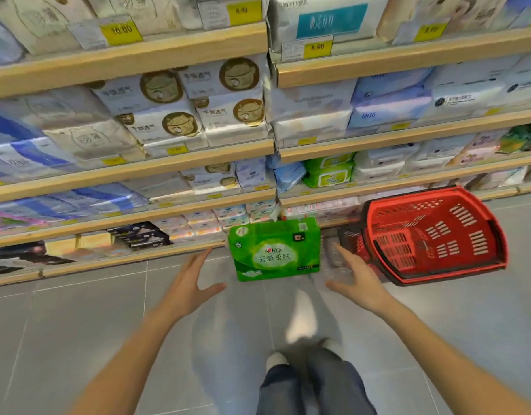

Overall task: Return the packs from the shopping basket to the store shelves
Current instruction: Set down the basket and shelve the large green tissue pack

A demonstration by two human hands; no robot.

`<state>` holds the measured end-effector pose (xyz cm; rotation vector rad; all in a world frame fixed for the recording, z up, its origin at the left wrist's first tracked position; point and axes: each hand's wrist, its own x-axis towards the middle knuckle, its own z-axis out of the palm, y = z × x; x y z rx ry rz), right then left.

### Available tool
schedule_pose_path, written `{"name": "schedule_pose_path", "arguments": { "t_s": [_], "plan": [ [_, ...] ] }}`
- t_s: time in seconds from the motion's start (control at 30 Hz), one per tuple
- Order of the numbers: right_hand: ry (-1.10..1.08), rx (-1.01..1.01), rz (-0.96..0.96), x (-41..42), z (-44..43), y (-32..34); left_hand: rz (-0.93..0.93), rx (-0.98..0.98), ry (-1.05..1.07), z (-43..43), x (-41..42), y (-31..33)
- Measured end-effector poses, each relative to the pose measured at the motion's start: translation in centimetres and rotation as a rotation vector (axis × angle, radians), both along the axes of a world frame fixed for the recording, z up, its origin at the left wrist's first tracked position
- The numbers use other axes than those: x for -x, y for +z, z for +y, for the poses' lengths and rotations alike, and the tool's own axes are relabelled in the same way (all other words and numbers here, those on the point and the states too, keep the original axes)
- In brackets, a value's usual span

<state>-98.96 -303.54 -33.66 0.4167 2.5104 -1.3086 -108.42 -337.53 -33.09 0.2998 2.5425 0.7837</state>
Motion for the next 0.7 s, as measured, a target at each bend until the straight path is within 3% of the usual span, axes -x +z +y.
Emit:
{"name": "schedule_pose_path", "arguments": {
  "t_s": [0.23,0.7],
  "plan": [
    [0.031,-0.022,-0.071,4.7,0.7,-10.7,-0.061,0.022,0.038,1.0,4.8,-11.2],
    [-0.036,-0.026,-0.058,10.1,4.4,-41.3,-0.047,0.004,0.117,2.8,10.9,-43.5]
  ]
}}
